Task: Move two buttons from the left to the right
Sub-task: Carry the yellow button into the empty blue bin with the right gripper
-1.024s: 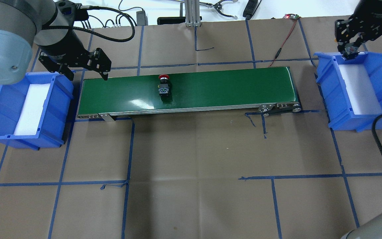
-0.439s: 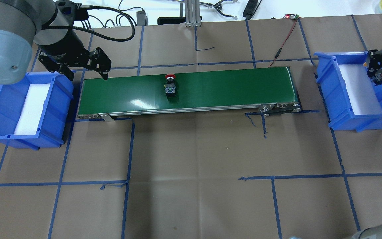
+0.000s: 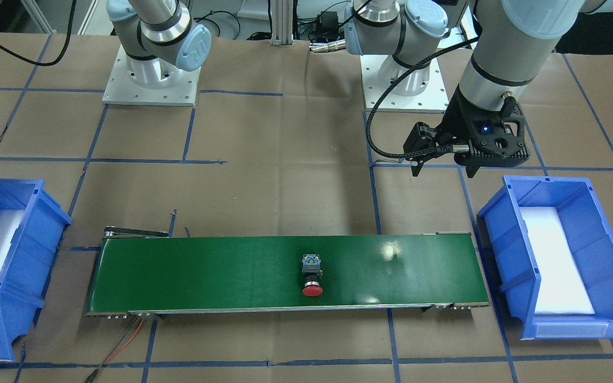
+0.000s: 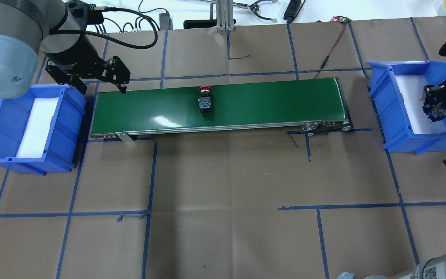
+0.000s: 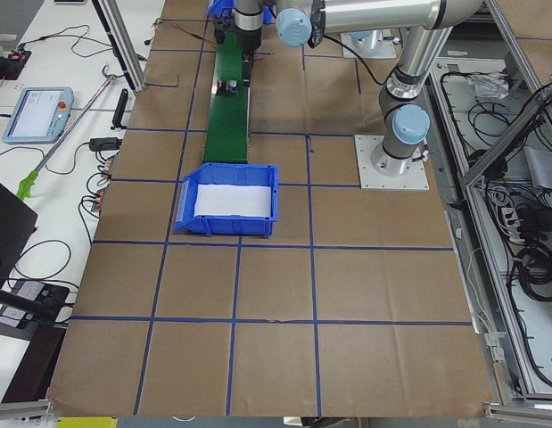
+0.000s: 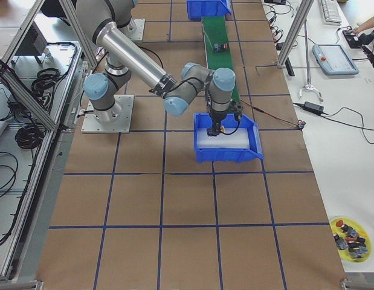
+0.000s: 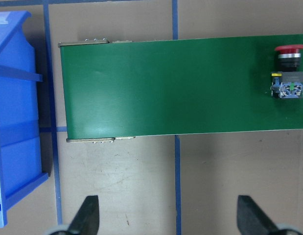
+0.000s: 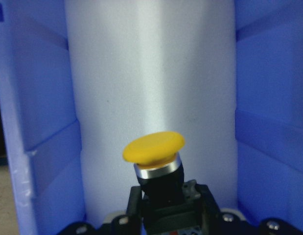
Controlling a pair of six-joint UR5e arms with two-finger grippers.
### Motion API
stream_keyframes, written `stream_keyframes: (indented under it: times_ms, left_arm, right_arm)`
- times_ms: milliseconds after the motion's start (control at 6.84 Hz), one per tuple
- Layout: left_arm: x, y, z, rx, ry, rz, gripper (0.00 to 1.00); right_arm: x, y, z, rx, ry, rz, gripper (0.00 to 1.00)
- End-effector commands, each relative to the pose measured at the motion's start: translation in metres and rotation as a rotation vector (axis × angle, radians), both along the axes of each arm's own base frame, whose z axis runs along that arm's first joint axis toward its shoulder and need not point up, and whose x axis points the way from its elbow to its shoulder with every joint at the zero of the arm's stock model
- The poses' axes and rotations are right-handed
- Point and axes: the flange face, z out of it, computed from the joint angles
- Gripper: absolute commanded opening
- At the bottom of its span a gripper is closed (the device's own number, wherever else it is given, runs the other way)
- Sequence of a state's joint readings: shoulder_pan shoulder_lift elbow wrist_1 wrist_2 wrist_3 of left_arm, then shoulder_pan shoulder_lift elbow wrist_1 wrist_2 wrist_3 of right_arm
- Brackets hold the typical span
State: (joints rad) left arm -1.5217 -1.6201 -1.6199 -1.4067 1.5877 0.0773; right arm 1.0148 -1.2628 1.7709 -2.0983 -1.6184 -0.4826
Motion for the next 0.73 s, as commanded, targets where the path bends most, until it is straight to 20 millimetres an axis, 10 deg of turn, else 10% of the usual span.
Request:
stream_keyframes:
  times_ms: [0, 585]
  left_arm:
    - [0.000, 0.001, 0.001, -0.002, 0.000, 0.001, 1.00]
    - [0.000, 0.001, 0.002, -0.003, 0.000, -0.001, 1.00]
  right_arm:
    - [-0.004, -0.003, -0.035, 0.035, -0.026, -0.005, 0.05]
    - [0.001, 0.006, -0.053, 0.072, -0.040, -0.008, 0.25]
